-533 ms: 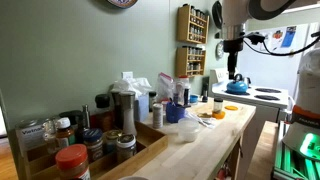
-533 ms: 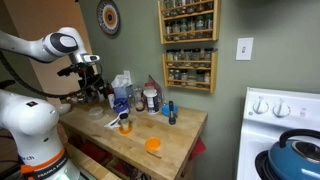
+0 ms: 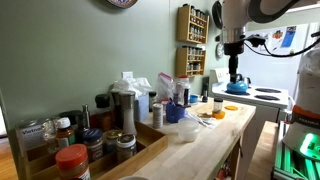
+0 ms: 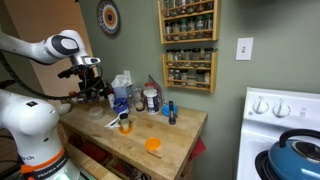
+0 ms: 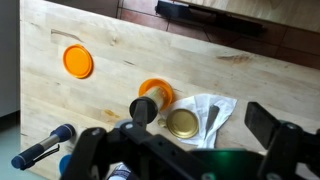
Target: Move the salt cellar to the right side of the counter.
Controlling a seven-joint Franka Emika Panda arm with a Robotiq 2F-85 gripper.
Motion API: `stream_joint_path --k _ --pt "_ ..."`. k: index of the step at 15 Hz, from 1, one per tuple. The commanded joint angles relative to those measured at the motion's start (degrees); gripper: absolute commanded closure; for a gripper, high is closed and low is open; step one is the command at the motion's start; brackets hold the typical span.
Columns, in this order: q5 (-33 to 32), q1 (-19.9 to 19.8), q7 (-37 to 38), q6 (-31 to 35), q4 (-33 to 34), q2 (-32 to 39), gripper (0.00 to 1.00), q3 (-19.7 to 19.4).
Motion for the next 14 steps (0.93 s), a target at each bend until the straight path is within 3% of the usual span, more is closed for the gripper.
stream_joint_path --k 1,5,8,10,11,14 --pt "3.6 4.7 0.1 1.4 1.2 1.1 0.00 -1.0" --pt "13.7 13.1 -1.6 6.5 6.1 5.0 0.00 0.9" --pt "20.4 17.3 -2.3 14.8 12.1 13.2 0.00 2.5" --pt "22.9 18.6 -4.5 17.3 14.9 17.1 0.00 1.7" --pt "20.4 17.7 -1.5 15.2 11.5 10.7 0.00 2.9" --pt "21.5 18.0 -3.0 16.7 14.5 16.0 0.00 2.5"
